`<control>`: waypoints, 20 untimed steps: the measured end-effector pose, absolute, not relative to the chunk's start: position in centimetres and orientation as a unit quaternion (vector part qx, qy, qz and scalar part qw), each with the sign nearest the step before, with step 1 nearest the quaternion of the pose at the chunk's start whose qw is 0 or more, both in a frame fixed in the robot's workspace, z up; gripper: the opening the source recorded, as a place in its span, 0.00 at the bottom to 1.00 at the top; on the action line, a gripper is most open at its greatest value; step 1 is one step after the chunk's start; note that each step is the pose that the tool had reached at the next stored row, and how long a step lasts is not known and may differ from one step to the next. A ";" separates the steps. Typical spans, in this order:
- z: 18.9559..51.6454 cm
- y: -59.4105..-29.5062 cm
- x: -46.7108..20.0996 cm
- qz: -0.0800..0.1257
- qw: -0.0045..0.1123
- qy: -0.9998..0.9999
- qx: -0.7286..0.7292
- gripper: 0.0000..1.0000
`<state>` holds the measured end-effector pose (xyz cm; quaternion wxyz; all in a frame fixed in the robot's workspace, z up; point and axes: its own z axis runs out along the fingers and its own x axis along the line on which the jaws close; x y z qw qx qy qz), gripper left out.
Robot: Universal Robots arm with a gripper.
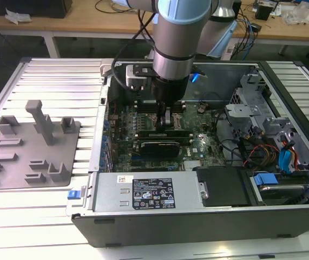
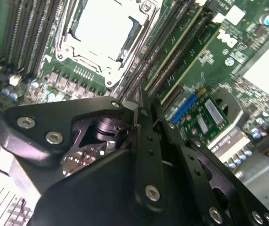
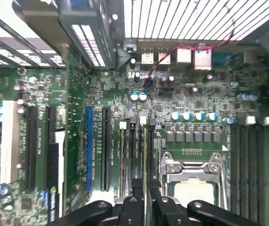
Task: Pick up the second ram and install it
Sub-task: 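Insert the second ram into the second slot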
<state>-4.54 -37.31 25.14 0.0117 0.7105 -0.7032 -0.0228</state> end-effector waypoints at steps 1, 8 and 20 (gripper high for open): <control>25.8 -37.3 -4.5 -0.023 0.012 -0.703 0.711 0.16; 25.9 -37.3 -3.3 -0.019 0.008 -0.703 0.711 0.16; 25.9 -37.3 -2.9 -0.018 0.007 -0.703 0.711 0.08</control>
